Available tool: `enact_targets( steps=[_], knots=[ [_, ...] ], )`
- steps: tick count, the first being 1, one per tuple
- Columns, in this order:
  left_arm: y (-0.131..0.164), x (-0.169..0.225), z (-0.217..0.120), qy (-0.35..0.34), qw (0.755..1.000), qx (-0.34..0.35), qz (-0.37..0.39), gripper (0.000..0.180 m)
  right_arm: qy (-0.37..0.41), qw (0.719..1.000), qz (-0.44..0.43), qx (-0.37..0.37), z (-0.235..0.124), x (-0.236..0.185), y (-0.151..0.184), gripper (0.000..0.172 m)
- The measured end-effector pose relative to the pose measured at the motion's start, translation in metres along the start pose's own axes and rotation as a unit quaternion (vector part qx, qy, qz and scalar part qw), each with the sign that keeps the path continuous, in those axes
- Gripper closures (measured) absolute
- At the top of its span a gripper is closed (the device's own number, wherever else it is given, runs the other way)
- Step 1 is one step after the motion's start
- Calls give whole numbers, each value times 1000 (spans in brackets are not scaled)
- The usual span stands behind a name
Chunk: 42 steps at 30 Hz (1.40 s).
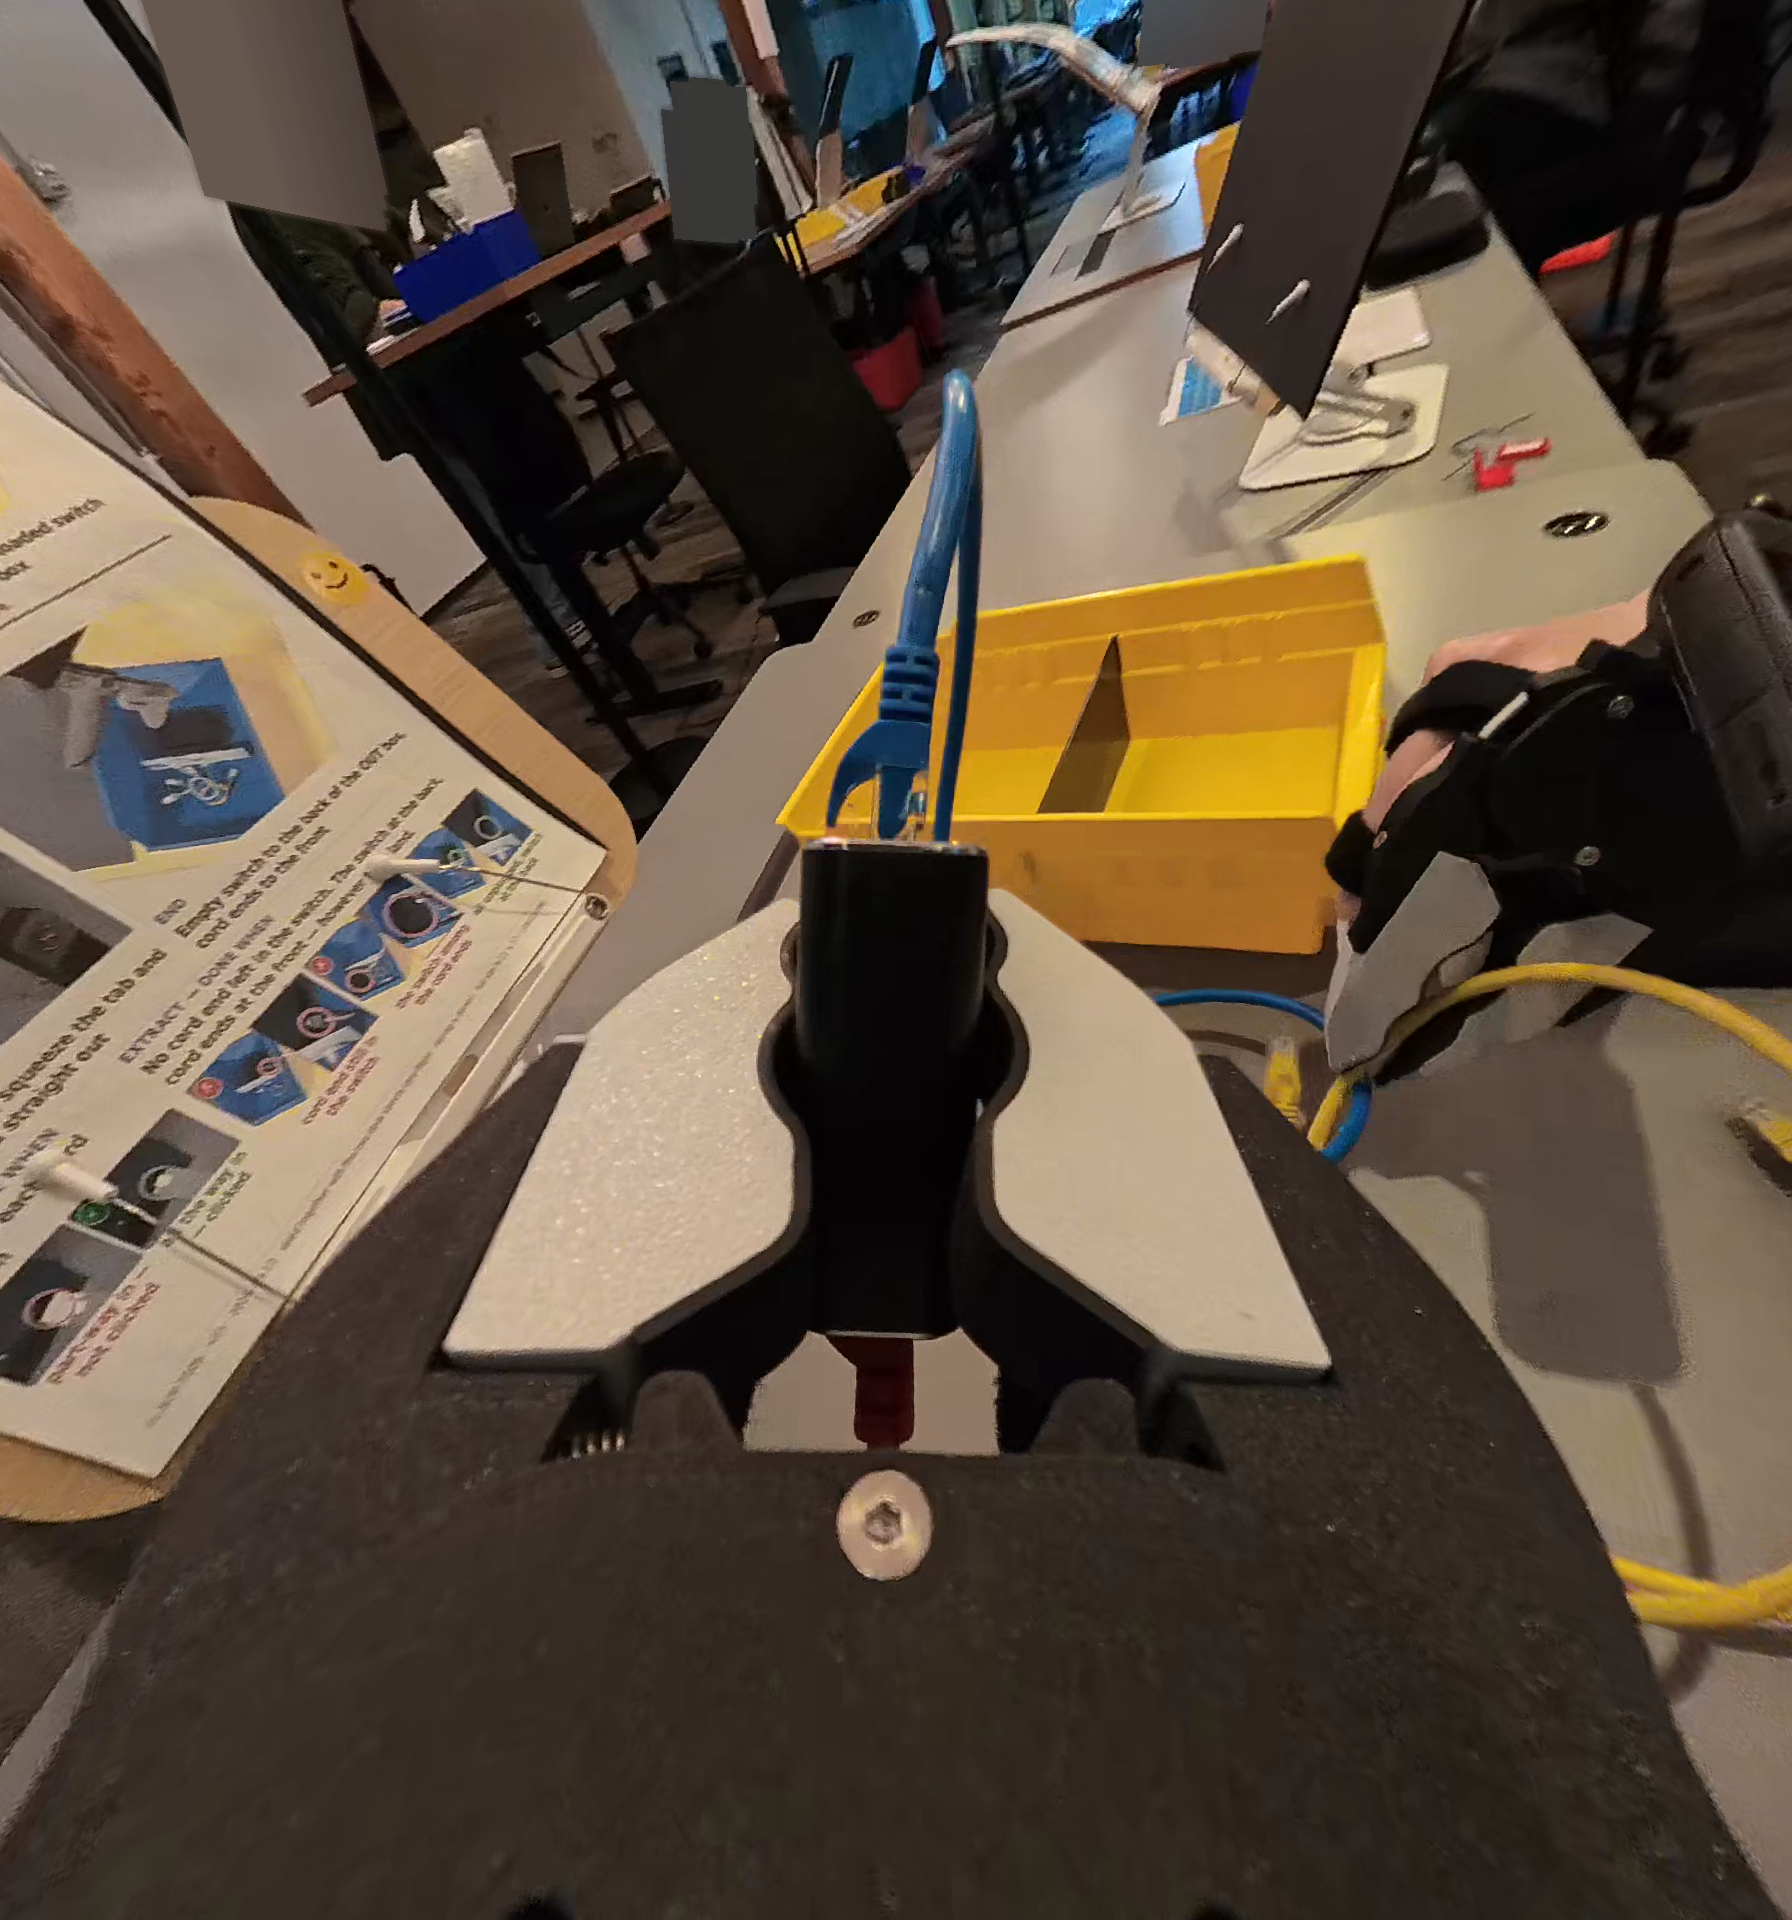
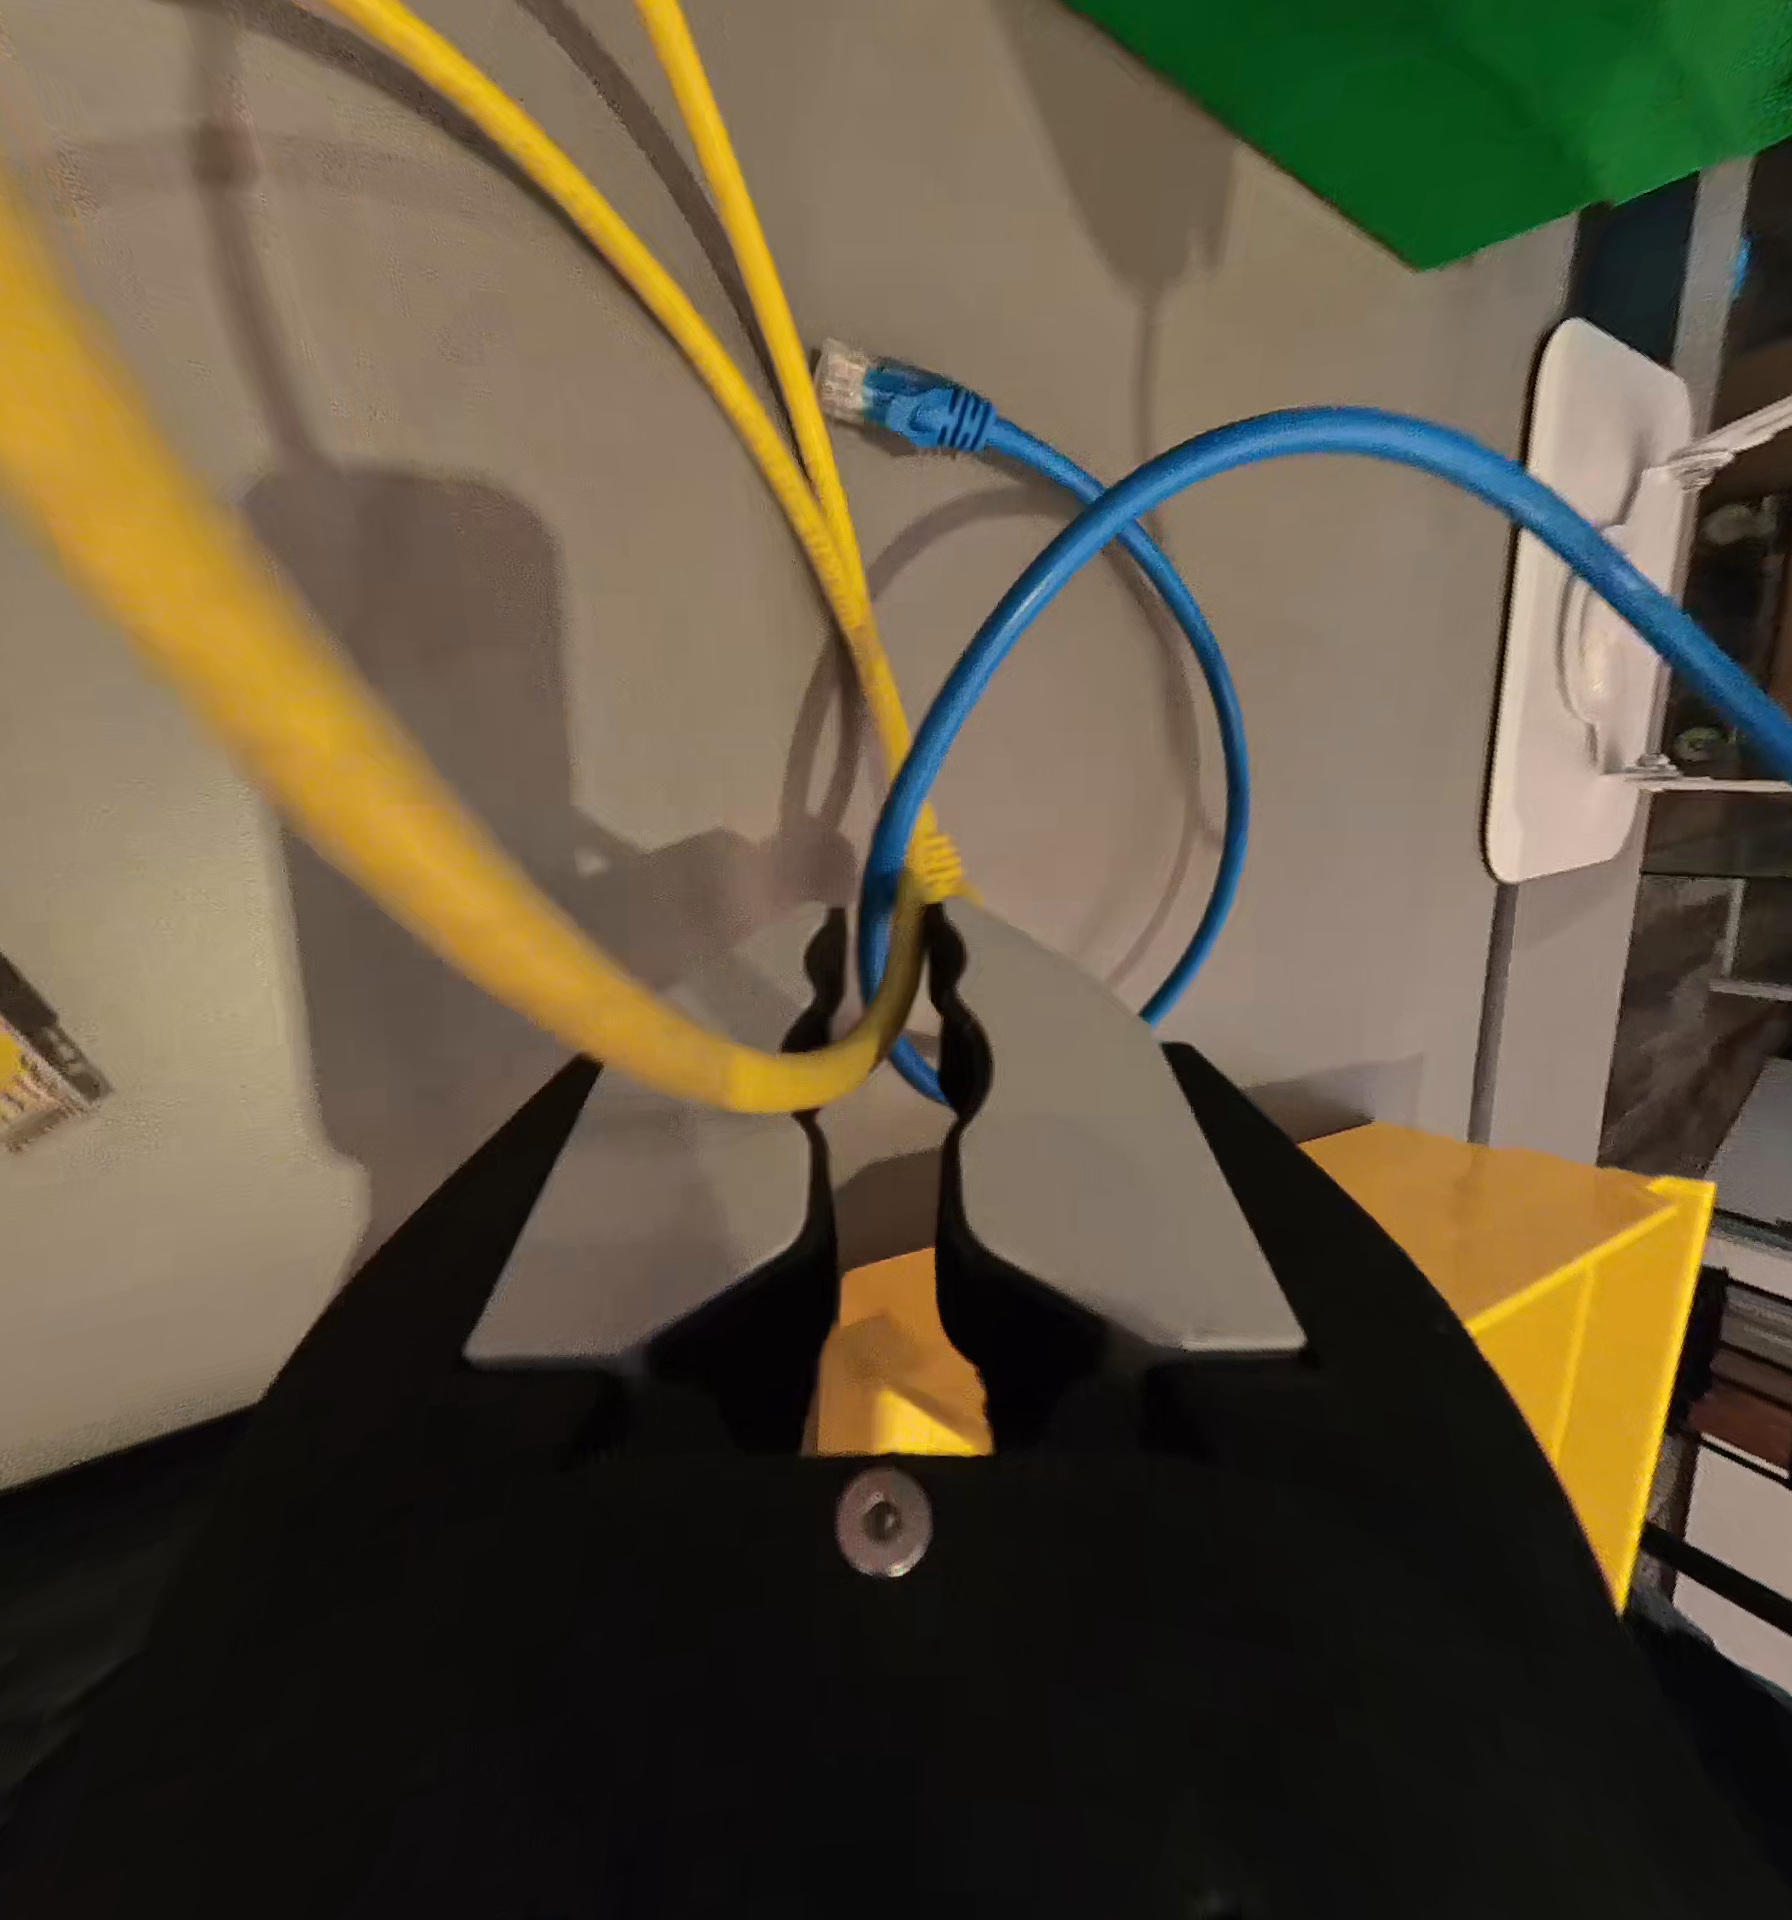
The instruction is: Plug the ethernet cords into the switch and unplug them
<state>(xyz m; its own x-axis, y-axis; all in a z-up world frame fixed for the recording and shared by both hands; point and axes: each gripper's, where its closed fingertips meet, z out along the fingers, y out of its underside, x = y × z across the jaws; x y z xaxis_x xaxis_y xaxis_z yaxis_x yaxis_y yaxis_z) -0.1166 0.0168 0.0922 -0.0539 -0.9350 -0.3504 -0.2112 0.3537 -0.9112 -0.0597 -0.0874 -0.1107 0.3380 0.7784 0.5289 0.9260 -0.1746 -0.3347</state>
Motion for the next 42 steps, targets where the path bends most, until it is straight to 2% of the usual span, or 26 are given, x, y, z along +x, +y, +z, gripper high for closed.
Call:
enact_targets(
  steps=[3,7,10,12,15,19,21,24,27,32,35,39,42],
  knots=[
    [9,-5,2,-16,1000,-21,10,154,-35,998,-8,55,-6,-2,-6,129],
    [14,-4,5,-13,999,-32,19,154,-53,989,-10,135,-43,6,-10,130],
    [19,-2,9,-12,998,-48,30,154,-79,975,-3,207,-81,18,-26,133],
    [23,-2,12,-15,997,-60,36,154,-106,970,5,218,-95,25,-33,134],
    [28,1,17,-13,996,-73,42,154,14,967,-20,252,-106,75,-51,138],
    [35,4,24,-15,993,-98,62,154,127,937,-40,324,-126,133,-100,138],
    [38,5,27,-17,991,-108,72,154,147,939,-61,305,-118,150,-111,138],
    [40,9,30,-14,990,-114,83,154,121,960,-63,246,-89,161,-111,139],
    [41,12,31,-7,989,-114,92,154,101,968,-38,228,-72,164,-108,156],
    [45,20,36,14,988,-115,105,154,56,970,-25,235,-69,153,-102,161],
    [48,22,41,13,986,-122,111,153,74,975,-30,205,-68,153,-96,162],
    [51,18,43,-7,983,-133,124,140,129,982,-43,134,-64,161,-84,161],
    [50,15,44,-24,982,-132,133,142,125,981,-44,138,-63,158,-87,161]
  ],
)
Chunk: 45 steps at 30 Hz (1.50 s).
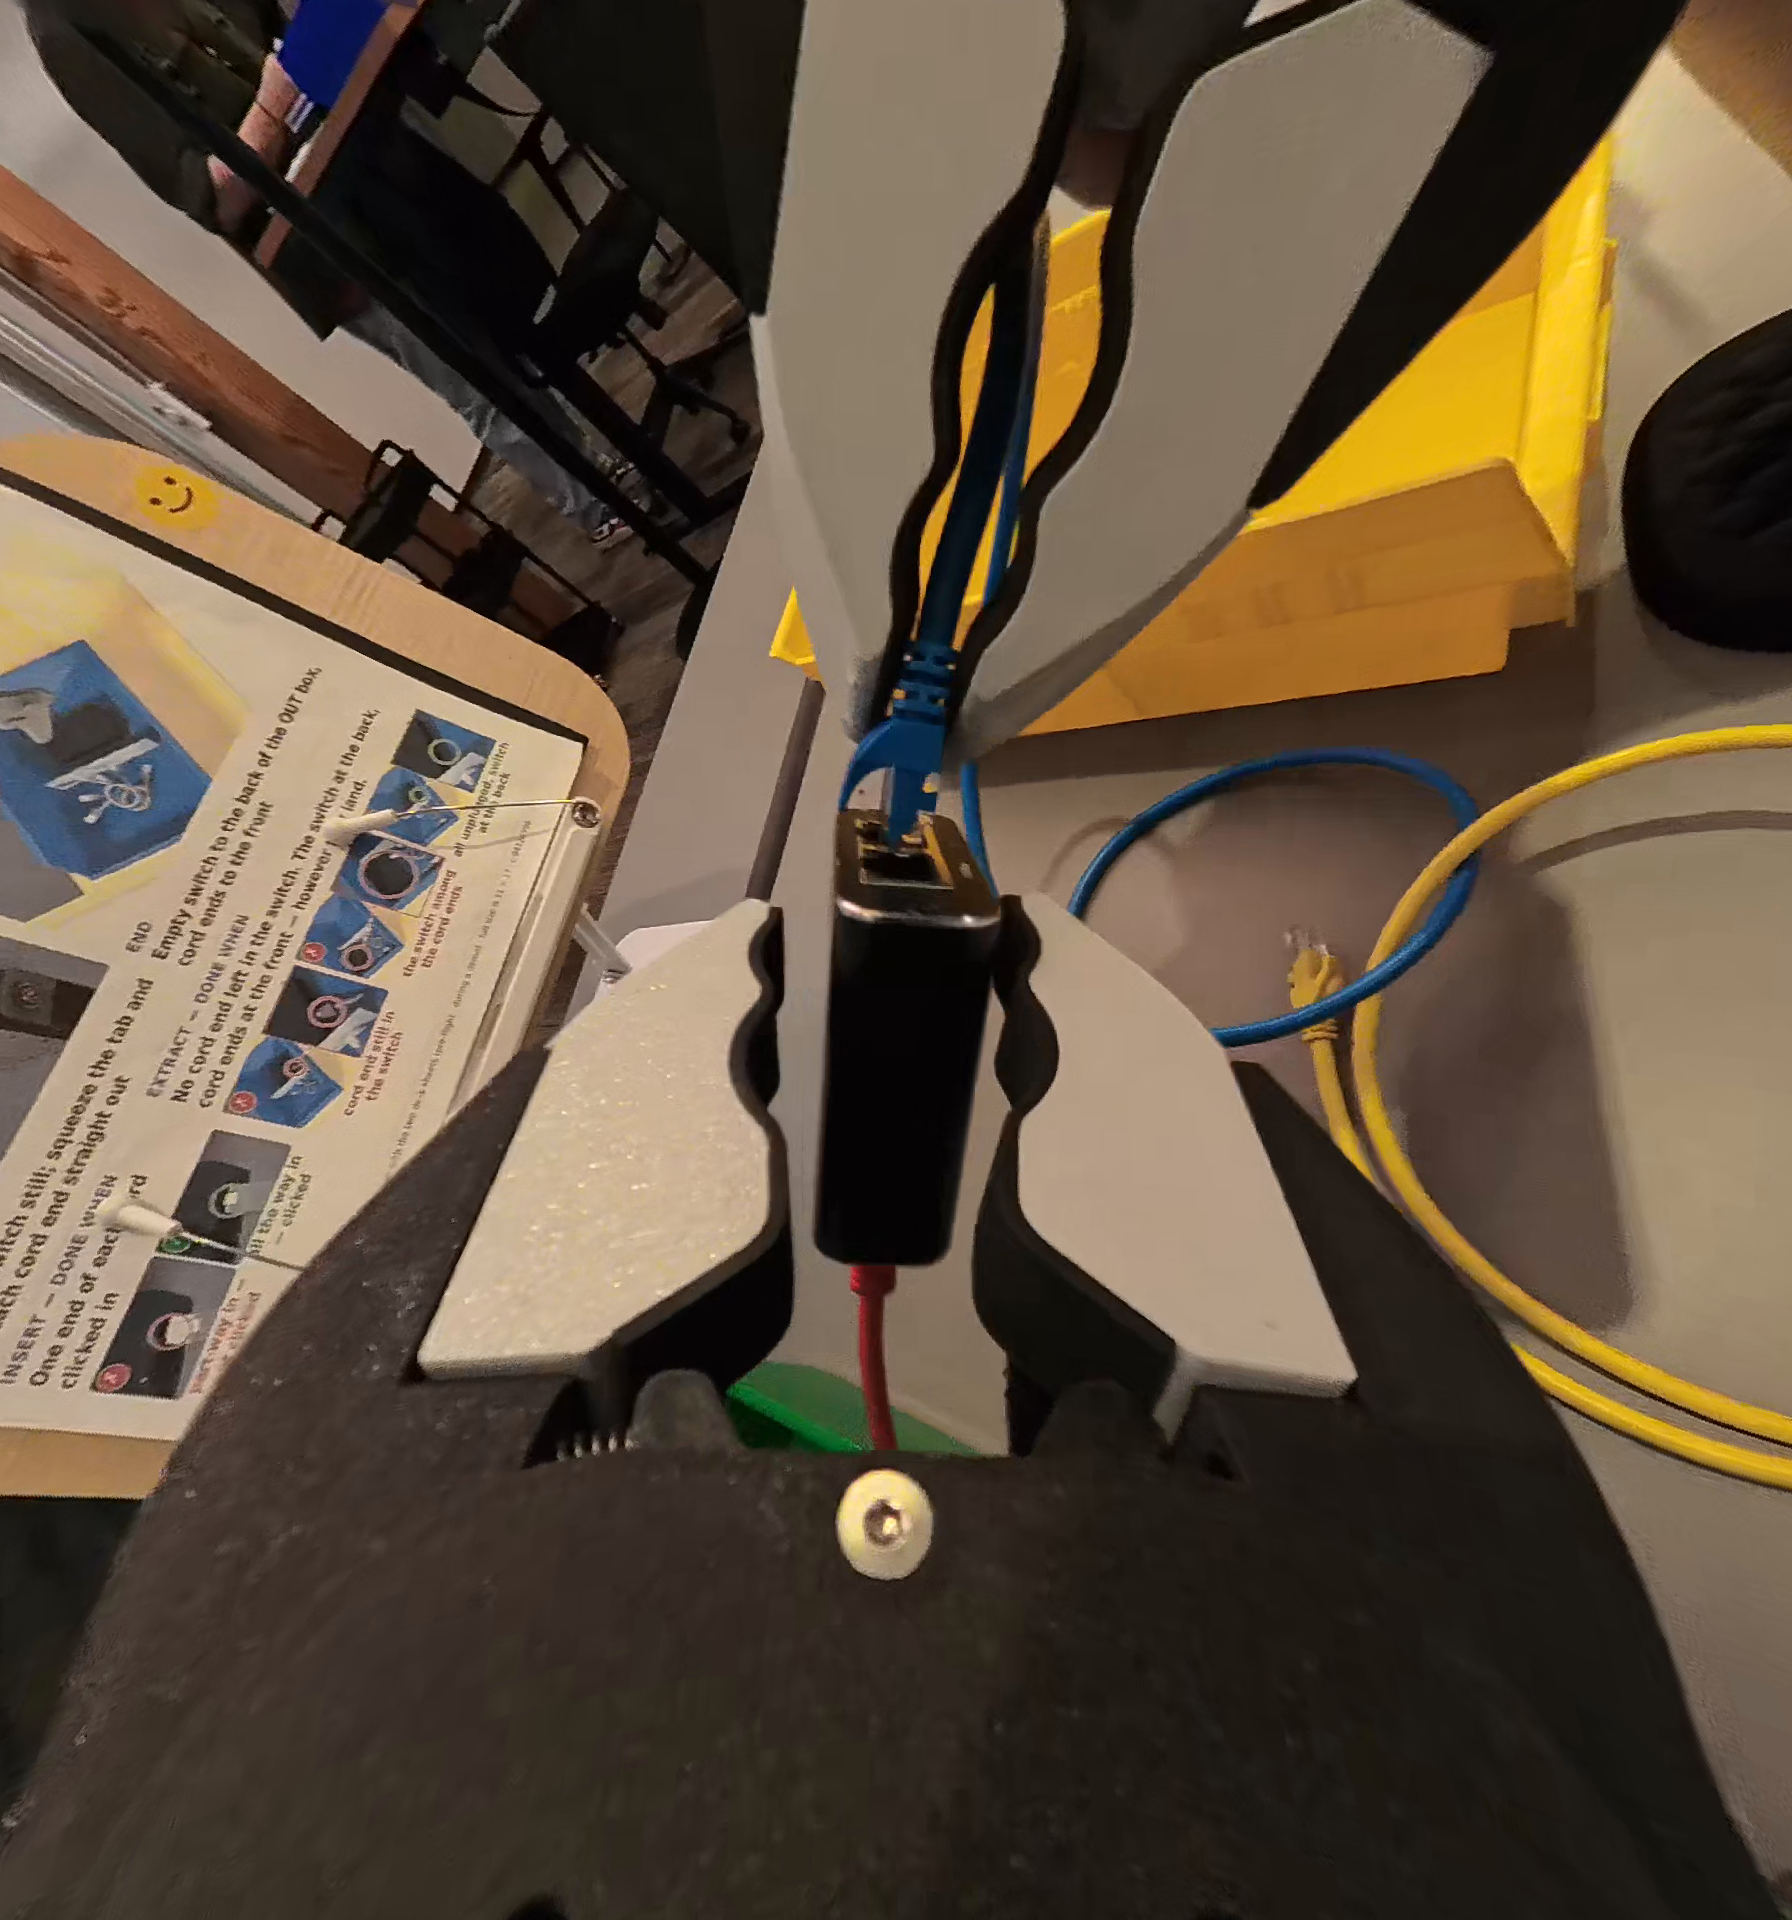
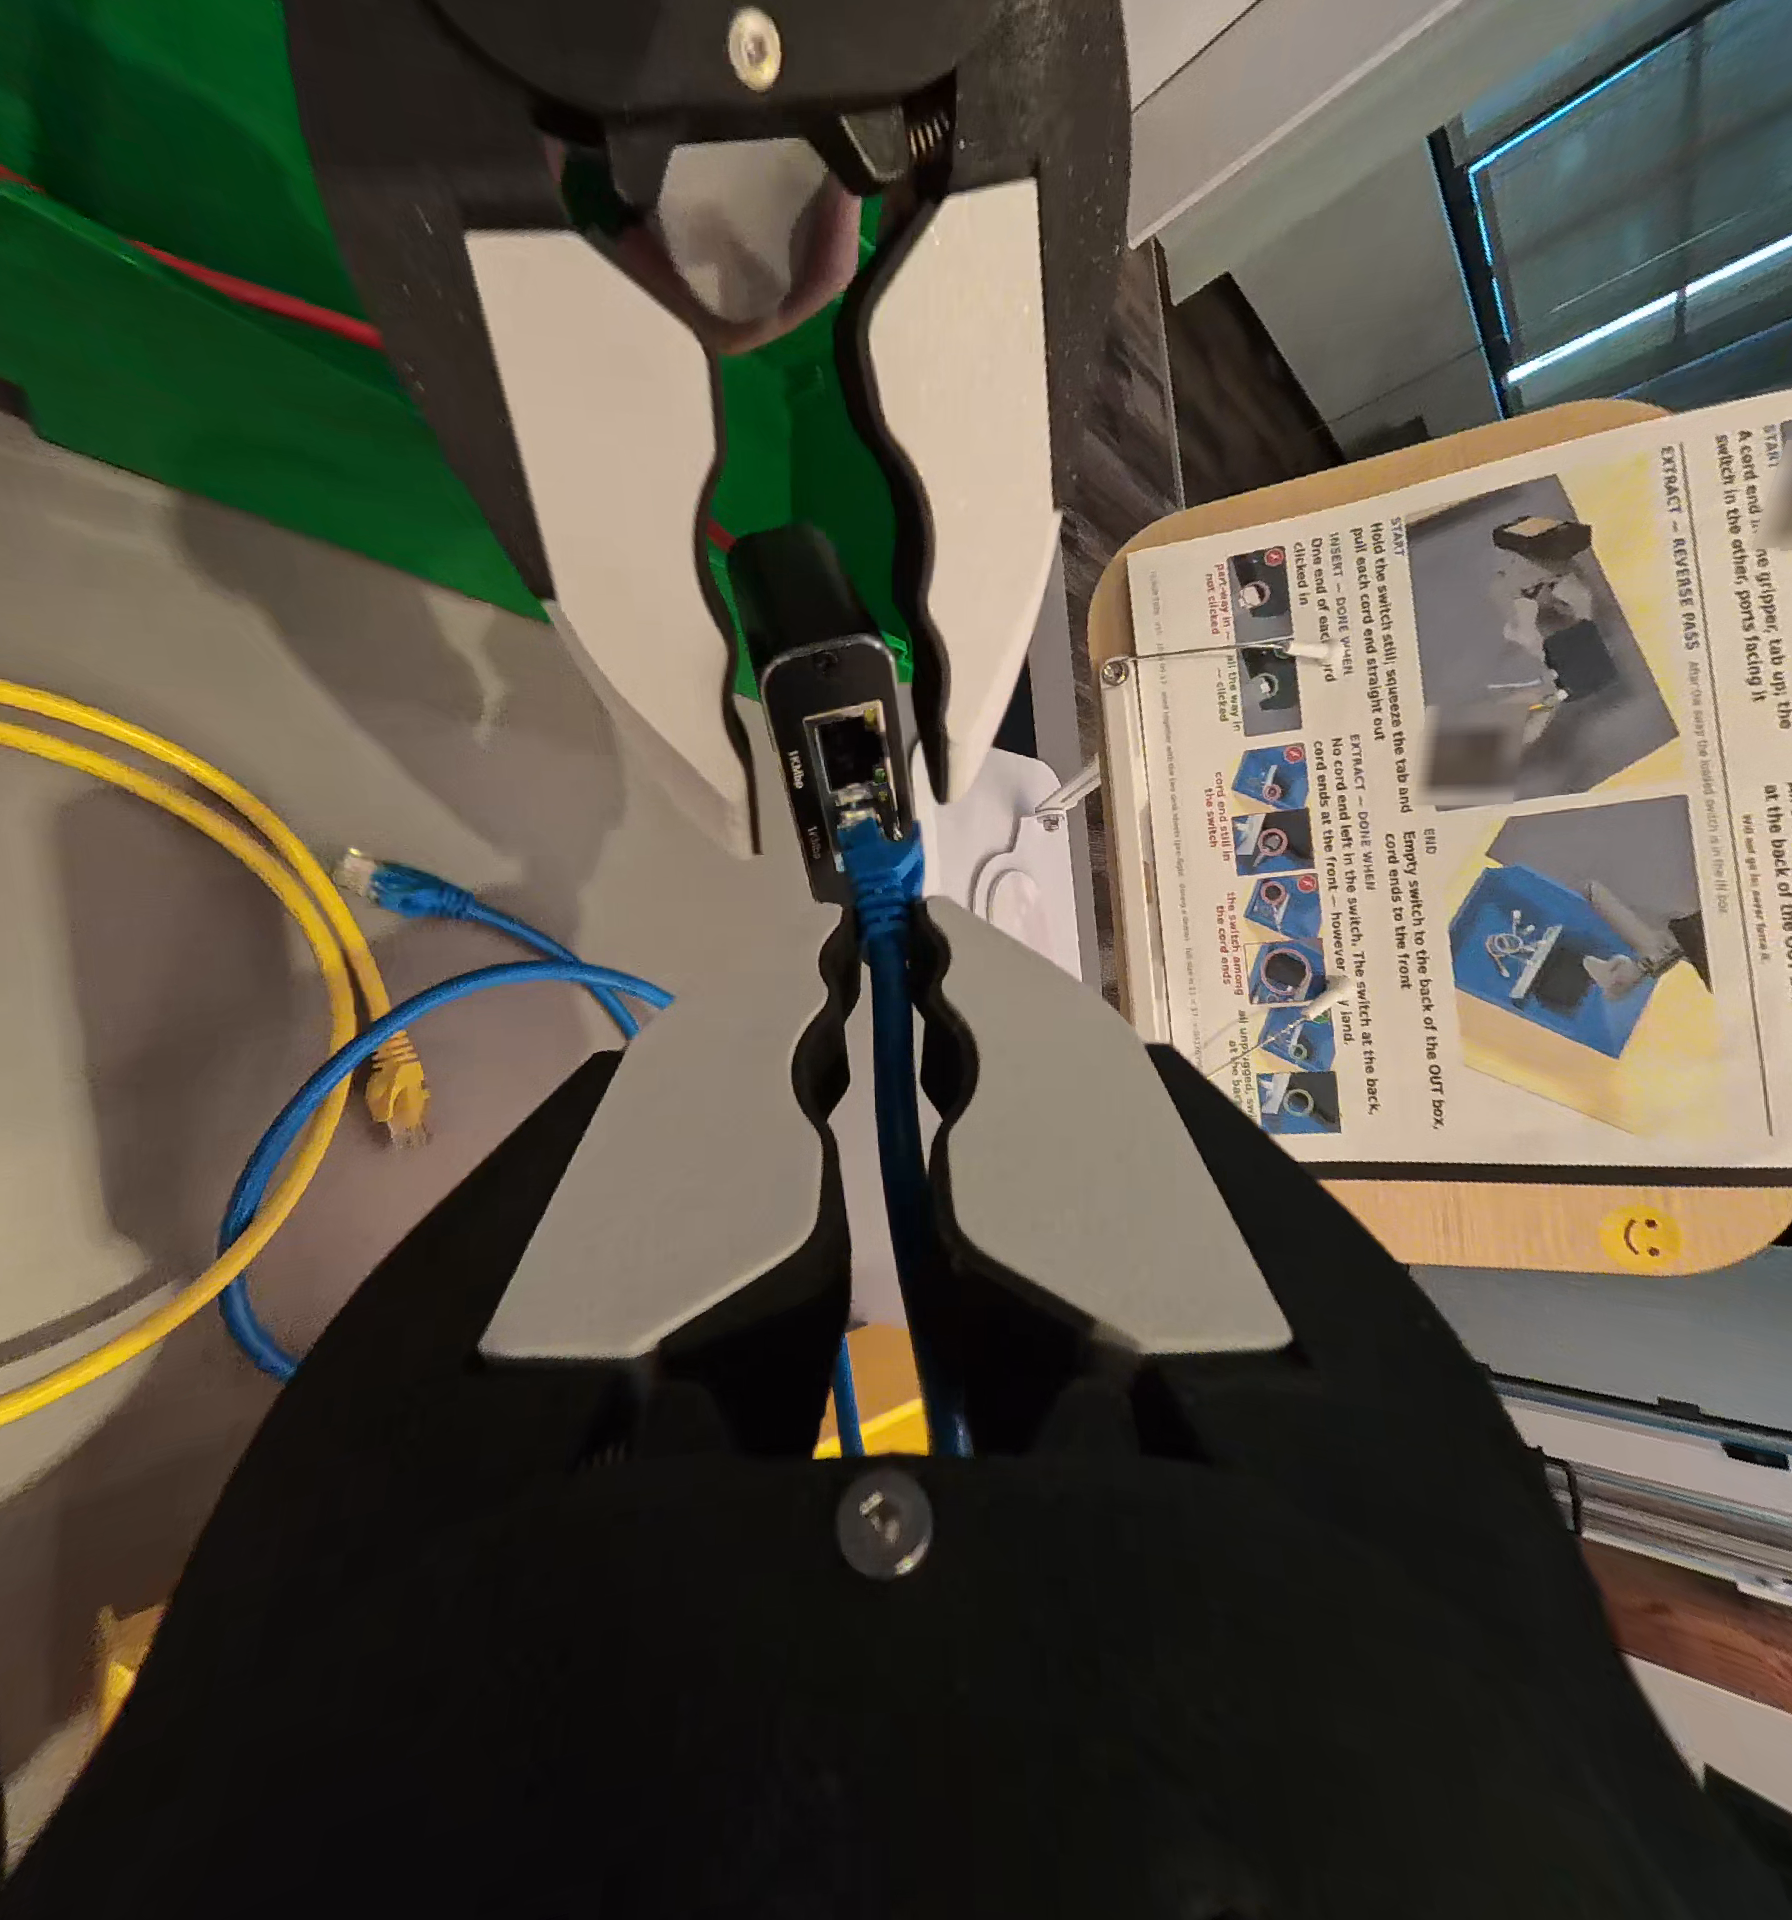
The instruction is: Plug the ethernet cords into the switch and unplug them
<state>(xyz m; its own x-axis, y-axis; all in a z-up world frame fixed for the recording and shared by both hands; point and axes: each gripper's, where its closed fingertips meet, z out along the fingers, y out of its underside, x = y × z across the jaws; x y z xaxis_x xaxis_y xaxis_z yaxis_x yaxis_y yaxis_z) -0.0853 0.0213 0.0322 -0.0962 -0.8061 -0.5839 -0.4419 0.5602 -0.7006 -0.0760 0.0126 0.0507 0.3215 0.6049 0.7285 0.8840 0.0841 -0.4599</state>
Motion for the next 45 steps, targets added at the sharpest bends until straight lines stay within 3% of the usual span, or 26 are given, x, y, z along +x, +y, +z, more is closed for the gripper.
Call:
enact_targets(
  steps=[6,45],
  knots=[
    [4,-4,4,-30,999,-23,25,154,21,1000,3,-21,-5,4,1,161],
    [-11,-10,5,-120,984,-25,126,154,35,999,-5,14,-19,0,-21,159]
  ],
)
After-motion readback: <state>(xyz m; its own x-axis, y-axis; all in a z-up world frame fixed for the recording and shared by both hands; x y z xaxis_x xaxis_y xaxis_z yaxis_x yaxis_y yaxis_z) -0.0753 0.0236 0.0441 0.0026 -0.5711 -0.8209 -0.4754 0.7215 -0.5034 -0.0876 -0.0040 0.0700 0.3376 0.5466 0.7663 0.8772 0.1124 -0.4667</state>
